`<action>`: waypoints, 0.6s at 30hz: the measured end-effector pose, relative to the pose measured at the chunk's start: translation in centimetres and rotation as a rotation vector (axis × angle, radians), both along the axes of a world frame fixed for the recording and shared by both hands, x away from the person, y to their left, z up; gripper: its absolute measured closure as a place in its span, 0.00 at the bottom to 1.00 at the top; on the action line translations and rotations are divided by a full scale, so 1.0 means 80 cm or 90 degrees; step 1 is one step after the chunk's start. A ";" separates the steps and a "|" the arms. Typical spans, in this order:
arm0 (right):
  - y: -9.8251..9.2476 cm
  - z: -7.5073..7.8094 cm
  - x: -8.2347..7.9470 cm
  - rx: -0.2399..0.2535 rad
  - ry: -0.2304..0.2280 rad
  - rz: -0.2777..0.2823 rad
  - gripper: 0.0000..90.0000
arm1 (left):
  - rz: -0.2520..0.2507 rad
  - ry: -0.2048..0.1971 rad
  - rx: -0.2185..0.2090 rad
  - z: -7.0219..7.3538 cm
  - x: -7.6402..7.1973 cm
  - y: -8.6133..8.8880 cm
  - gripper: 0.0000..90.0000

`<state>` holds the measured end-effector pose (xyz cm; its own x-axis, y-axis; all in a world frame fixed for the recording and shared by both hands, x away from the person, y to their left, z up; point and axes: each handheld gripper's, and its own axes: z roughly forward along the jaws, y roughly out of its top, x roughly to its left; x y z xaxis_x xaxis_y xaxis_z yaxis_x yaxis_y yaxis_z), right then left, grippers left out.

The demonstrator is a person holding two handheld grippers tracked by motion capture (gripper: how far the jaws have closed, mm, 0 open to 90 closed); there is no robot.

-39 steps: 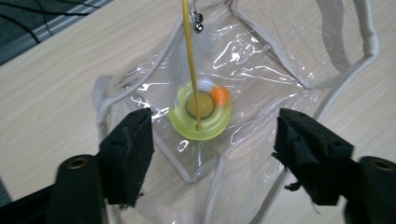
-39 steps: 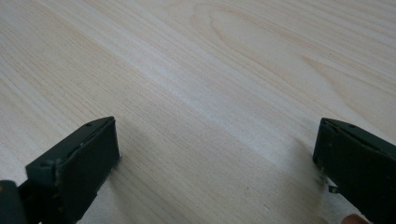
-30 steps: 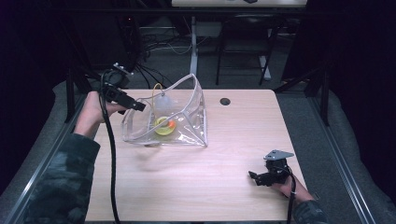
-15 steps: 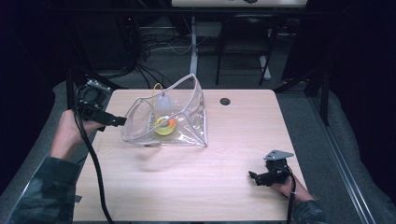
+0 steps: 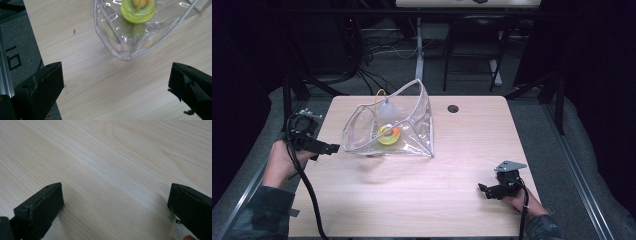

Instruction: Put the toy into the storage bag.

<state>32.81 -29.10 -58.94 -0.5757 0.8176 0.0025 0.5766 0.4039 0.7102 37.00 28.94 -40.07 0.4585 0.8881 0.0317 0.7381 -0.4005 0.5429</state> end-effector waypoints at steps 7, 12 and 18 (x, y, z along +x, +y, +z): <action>-0.001 0.001 0.000 -0.005 0.001 0.002 0.00 | 0.002 0.033 0.004 -0.041 -0.011 0.008 0.00; 0.000 0.000 0.000 0.000 0.000 0.000 0.00 | 0.009 0.053 -0.011 -0.069 -0.018 0.008 0.00; 0.000 0.000 0.000 -0.002 0.001 0.002 0.00 | 0.007 0.075 -0.014 -0.103 -0.022 0.005 0.00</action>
<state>32.82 -29.13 -58.91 -0.5778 0.8161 0.0009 0.5769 0.4077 0.7078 35.27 29.36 -48.33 0.4478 0.8932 -0.0413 0.8015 -0.3806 0.4612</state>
